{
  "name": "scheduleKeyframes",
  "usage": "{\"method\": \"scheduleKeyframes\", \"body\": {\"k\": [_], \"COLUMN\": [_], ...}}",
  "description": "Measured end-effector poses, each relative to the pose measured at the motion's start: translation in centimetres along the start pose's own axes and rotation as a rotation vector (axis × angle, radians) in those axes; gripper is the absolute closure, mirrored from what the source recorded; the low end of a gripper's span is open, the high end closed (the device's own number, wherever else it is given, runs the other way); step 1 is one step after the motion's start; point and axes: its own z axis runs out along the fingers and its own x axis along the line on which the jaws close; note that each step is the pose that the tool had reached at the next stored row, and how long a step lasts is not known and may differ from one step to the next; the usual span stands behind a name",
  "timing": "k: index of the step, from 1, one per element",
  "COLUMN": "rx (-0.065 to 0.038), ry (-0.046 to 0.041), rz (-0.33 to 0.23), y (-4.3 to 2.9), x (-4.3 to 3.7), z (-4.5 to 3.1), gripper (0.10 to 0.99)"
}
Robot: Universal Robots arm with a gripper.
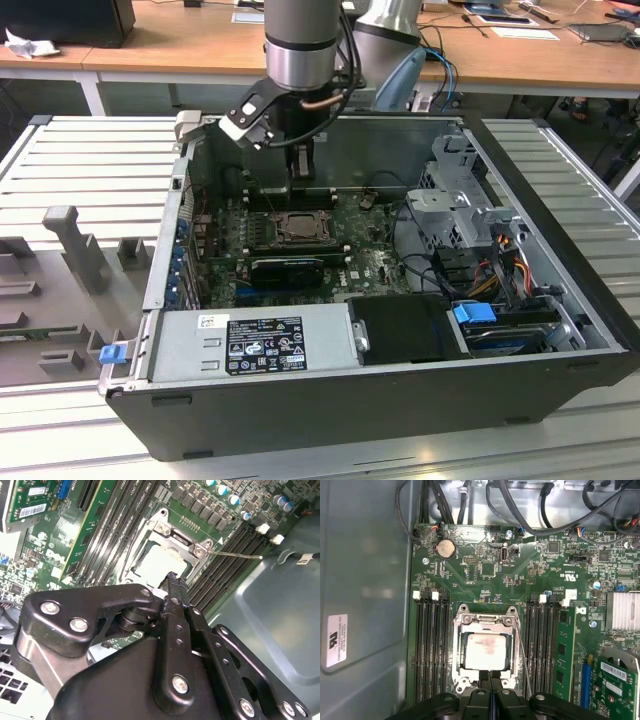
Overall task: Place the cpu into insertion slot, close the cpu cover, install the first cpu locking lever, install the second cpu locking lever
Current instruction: 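Install the first cpu locking lever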
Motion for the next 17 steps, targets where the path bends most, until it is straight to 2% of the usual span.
{"method": "scheduleKeyframes", "body": {"k": [3,8,11,13,17], "rx": [0.000,0.001,0.002,0.004,0.005], "ry": [0.0000,0.0008,0.0017,0.0029,0.0042], "rz": [0.000,-0.049,-0.100,-0.166,-0.245], "y": [0.01,0.01,0.01,0.01,0.01], "x": [0.01,0.02,0.02,0.02,0.02], "z": [-0.68,-0.73,-0.73,-0.73,-0.73], "gripper": [0.980,0.980,0.980,0.980,0.980]}}
